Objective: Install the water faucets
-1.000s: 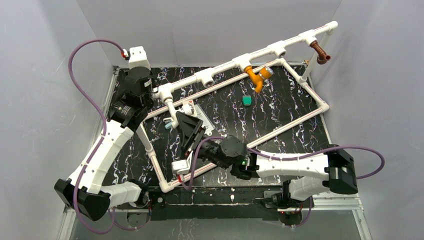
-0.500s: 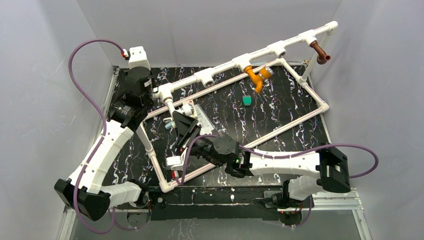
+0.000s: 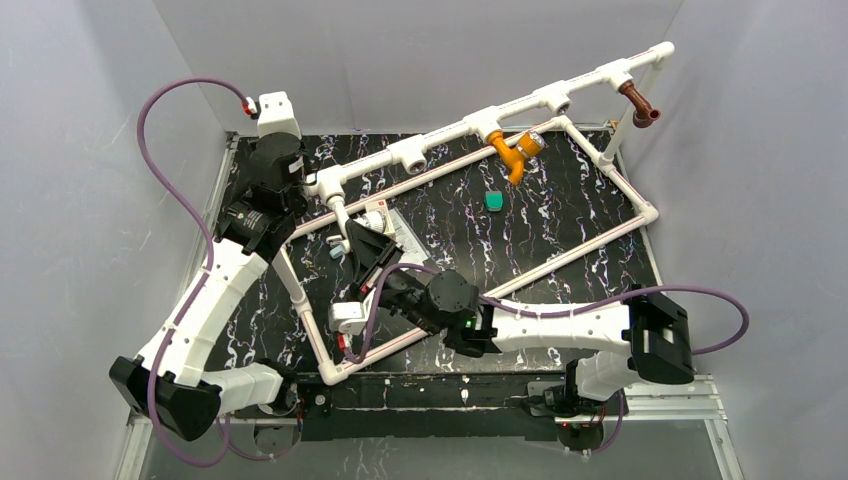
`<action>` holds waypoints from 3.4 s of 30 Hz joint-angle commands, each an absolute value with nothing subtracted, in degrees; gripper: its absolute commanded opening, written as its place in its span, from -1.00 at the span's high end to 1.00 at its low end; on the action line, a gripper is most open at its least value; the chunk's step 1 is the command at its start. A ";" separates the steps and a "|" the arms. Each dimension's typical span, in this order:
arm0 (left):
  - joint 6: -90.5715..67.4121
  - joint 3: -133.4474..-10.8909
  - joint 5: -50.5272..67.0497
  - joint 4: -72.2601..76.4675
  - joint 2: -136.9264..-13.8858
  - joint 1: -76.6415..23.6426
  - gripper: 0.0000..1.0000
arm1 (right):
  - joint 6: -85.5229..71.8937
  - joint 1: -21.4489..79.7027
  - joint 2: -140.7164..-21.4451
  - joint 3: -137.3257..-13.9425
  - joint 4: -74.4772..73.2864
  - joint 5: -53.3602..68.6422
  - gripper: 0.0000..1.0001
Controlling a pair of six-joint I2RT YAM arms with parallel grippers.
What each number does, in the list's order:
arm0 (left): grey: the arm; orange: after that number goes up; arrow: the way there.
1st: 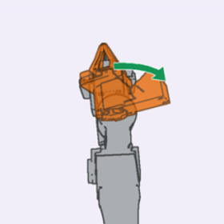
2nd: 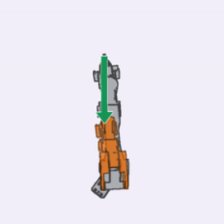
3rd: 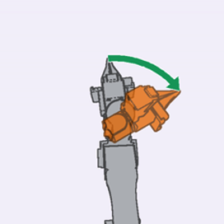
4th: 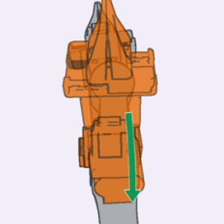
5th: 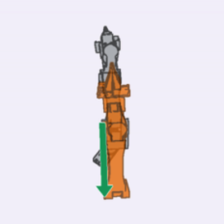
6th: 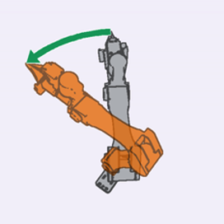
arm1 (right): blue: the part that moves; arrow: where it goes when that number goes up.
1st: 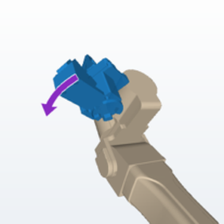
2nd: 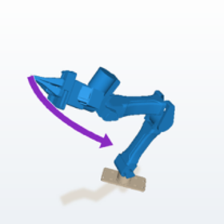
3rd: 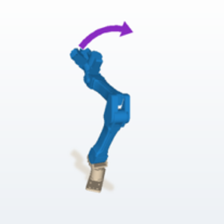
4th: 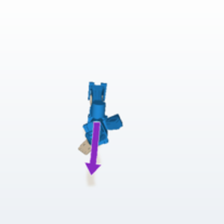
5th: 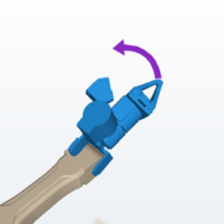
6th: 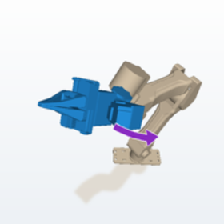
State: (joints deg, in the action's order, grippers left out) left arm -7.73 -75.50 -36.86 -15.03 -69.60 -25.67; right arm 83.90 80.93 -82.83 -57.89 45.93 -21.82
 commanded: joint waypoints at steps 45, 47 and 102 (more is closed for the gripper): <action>-8.61 -66.22 -28.74 -38.77 -75.84 -28.92 0.93 | -75.67 82.71 -75.94 -58.18 50.42 -53.84 0.97; -8.62 -66.31 -28.66 -38.77 -75.83 -28.94 0.93 | -75.63 82.71 -76.13 -58.37 49.58 -53.68 0.97; -8.53 -66.36 -29.15 -39.02 -76.51 -29.27 0.92 | 70.78 82.71 -63.54 -57.92 16.86 -23.08 -0.47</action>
